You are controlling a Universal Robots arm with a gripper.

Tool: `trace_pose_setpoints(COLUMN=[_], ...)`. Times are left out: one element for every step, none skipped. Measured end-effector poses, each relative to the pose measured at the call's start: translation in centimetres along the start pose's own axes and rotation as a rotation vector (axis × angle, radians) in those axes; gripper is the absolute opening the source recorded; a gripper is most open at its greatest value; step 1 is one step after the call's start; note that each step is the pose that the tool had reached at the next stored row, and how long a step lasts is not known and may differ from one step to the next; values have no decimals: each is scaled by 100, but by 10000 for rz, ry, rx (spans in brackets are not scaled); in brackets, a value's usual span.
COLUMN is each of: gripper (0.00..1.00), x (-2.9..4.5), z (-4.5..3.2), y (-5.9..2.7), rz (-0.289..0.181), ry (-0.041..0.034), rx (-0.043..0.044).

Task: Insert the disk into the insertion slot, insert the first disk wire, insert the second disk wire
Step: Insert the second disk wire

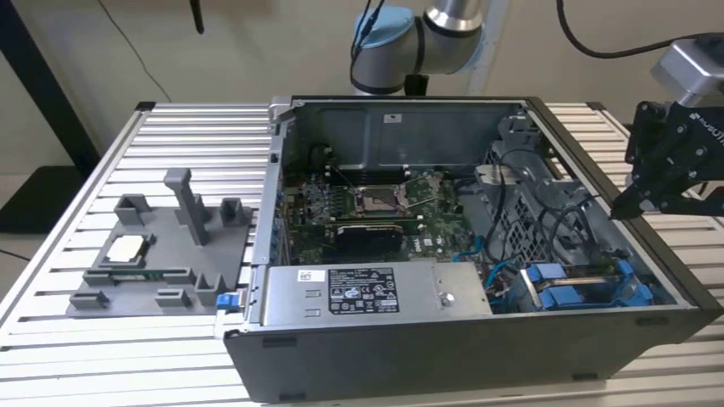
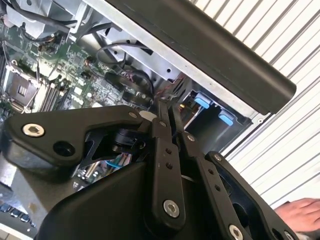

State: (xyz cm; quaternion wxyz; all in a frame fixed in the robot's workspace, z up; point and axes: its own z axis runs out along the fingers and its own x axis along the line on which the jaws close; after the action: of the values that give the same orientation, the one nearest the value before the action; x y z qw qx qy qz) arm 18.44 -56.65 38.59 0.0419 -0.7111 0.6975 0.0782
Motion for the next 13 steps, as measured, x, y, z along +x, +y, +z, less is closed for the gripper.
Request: trace_pose_setpoints(gripper=[16, 16, 16, 16, 16, 16, 16, 16, 16, 16, 16, 16, 16], x=[0, -1, -1, -1, -1, -2, -2, -2, -3, -3, -3, -4, -4], z=[-1, -1, 0, 1, 2, 3, 5, 6, 7, 8, 9, 10, 12], y=[12, 24, 39, 55, 75, 97, 121, 143, 165, 185, 208, 232, 257], rz=[1, 1, 2, 2, 3, 3, 4, 4, 4, 4, 3, -1, -8], ry=[9, 21, 33, 47, 58, 65, 74, 83, 94, 104, 122, 142, 155], rx=[0, 0, 0, -1, -1, -1, -1, -1, -1, -2, -2, -3, -5])
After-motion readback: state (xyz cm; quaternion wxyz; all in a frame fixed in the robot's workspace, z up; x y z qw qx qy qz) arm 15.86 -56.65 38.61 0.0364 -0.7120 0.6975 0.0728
